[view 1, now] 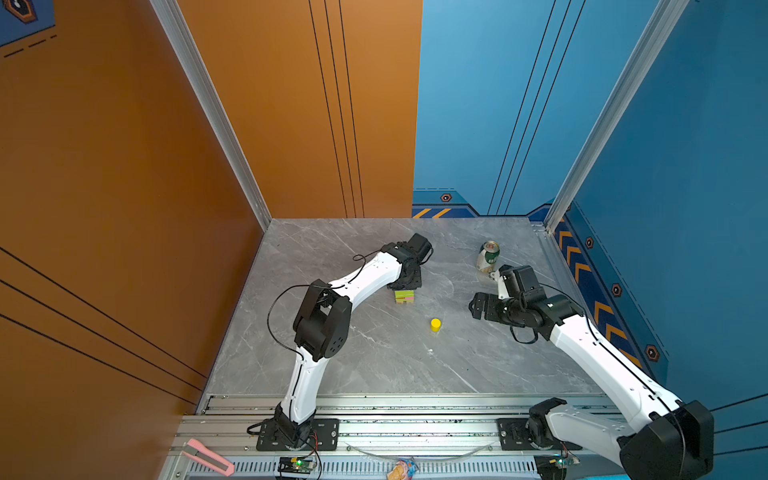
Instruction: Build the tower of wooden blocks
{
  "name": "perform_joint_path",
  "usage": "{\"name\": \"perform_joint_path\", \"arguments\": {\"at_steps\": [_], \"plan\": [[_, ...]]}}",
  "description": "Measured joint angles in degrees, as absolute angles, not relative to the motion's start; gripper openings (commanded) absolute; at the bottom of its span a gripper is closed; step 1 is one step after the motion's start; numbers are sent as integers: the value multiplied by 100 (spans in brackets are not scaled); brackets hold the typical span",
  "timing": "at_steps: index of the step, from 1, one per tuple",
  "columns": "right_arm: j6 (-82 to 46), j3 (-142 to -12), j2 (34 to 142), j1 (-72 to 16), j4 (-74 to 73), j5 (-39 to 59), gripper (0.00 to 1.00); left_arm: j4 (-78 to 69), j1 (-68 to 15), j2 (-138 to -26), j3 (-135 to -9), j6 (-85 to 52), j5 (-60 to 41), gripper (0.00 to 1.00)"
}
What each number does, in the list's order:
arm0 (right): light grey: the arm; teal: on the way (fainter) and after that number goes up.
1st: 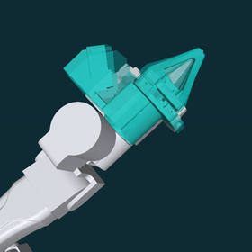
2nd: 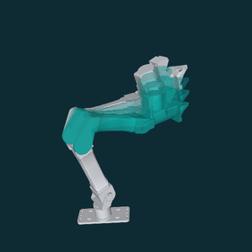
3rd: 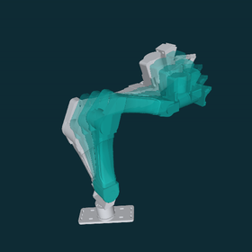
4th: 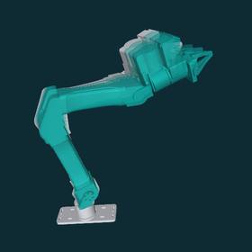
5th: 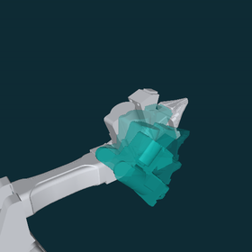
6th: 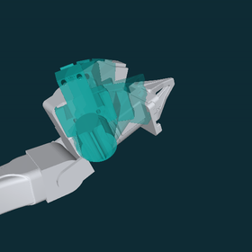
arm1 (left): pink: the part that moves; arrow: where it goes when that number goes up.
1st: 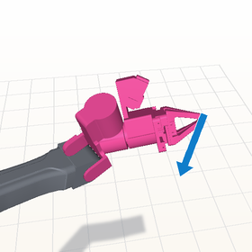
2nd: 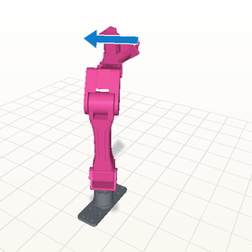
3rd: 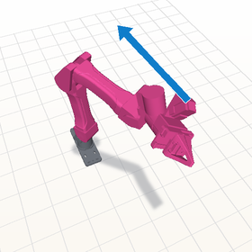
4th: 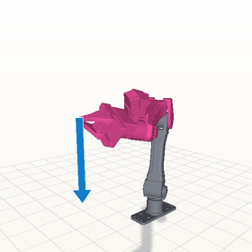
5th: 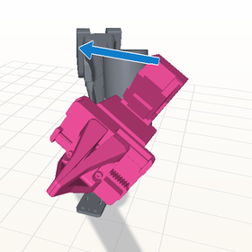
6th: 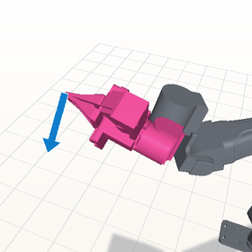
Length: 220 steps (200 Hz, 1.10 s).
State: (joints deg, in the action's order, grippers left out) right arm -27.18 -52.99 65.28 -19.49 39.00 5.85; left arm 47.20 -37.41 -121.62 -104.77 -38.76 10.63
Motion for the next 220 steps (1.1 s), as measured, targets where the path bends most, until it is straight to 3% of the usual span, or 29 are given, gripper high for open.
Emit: {"name": "perform_joint_path", "arguments": {"at_steps": [220], "plan": [[-2718,-5299,6613,-1907,3898,587,100,4755,-3675,-12276,-10589,-3835,1026,36]]}}
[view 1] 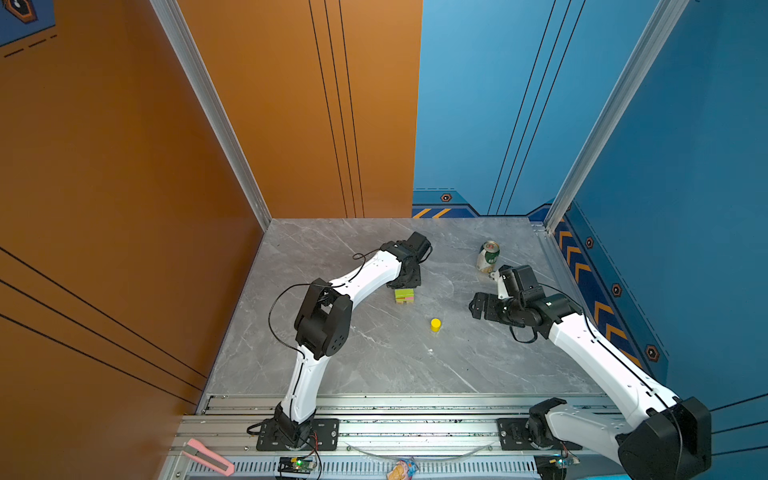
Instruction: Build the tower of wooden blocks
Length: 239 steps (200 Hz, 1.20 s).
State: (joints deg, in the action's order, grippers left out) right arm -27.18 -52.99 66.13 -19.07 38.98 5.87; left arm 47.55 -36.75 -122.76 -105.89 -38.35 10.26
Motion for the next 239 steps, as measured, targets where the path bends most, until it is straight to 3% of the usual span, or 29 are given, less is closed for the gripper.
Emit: {"name": "perform_joint_path", "arguments": {"at_steps": [27,87,160,197,239], "plan": [[-2718,-5299,6613,-1905,3898,589,100,4757,-3675,-12291,-10589,-3828,1020,44],[-2718,-5299,6613,-1861,3898,604,100,4762,-3675,-12322,-10589,-3837,1020,49],[-2718,-5299,6613,-1841,3900,607,100,4766,-3684,-12248,-10591,-3833,1111,64],[-2720,-5299,6552,-1841,3951,602,100,4786,-3721,-11762,-10626,-3756,1240,66],[-2753,-5297,6427,-1951,4104,554,100,4689,-3778,-10785,-10562,-3509,1522,80]]}}
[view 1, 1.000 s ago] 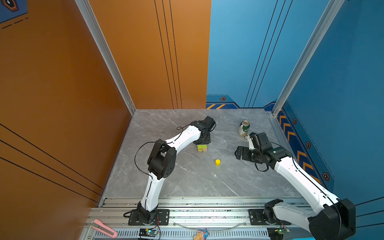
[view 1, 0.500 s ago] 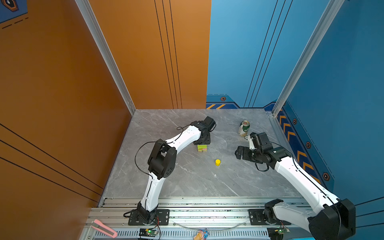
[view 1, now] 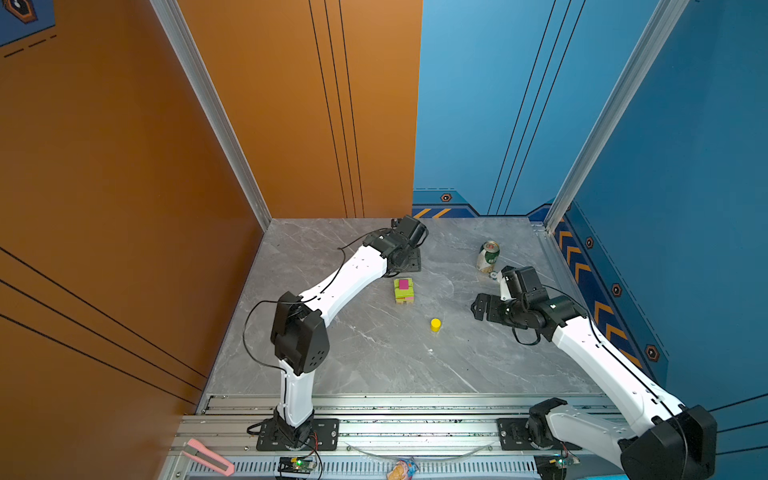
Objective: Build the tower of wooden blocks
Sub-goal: 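Open and raise the left gripper while the right gripper moves toward the yellow cylinder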
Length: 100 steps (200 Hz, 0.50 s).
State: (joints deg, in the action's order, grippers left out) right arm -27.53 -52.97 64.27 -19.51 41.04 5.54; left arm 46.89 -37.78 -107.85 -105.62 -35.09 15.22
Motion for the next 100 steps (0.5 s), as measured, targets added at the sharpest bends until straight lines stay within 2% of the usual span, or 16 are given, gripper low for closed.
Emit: {"name": "perform_joint_path", "arguments": {"at_steps": [24,28,41,100], "plan": [[-2847,-5299,6425,-2119,4182,432,100,4453,-3795,-9800,-9926,-3363,1721,85],[-2853,-5299,6425,-2152,4191,414,100,4403,-3795,-9647,-9802,-3317,1750,92],[-2884,-5299,6425,-2265,4241,342,100,4289,-3795,-9070,-9345,-3201,1846,100],[-3092,-5739,6560,-2950,4456,-121,100,4012,-3806,-6886,-7284,-3094,2233,98]]}}
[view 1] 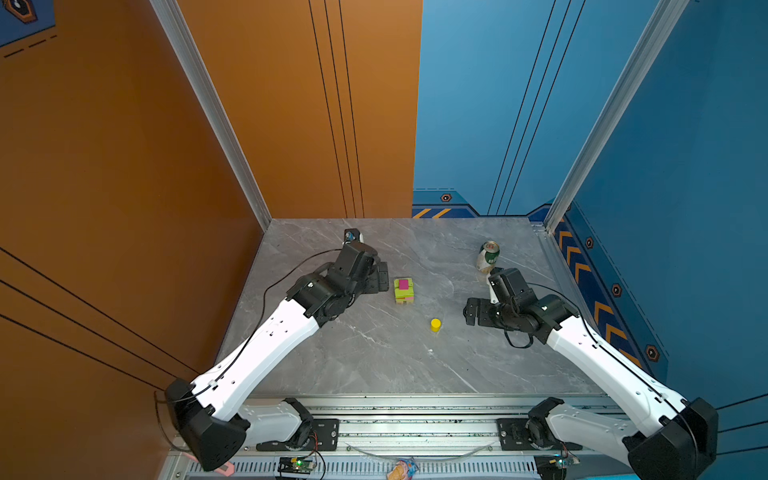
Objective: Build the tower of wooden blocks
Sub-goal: 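Open and raise the left gripper while the right gripper moves toward the yellow cylinder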
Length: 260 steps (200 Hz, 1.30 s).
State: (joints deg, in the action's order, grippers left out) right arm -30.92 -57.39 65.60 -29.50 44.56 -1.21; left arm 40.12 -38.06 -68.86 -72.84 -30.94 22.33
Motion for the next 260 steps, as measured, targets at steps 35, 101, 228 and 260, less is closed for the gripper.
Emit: {"name": "perform_joint_path", "arguments": {"at_steps": [35,101,228,260], "plan": [[-3205,-6047,6757,-3409,4469,-458,100,3872,-3806,-5913,-6270,-3118,2235,98],[-3450,-6233,7011,-4204,4696,-952,100,3566,-3916,-4897,-4840,-3330,2003,98],[-3651,-6259,7640,-4652,4735,-1232,100,3199,-4287,-4038,-3157,-3846,2469,98],[-3649,-6292,8027,-4652,4733,-1227,99,3087,-4300,-4027,-3046,-3817,2578,98]]}}
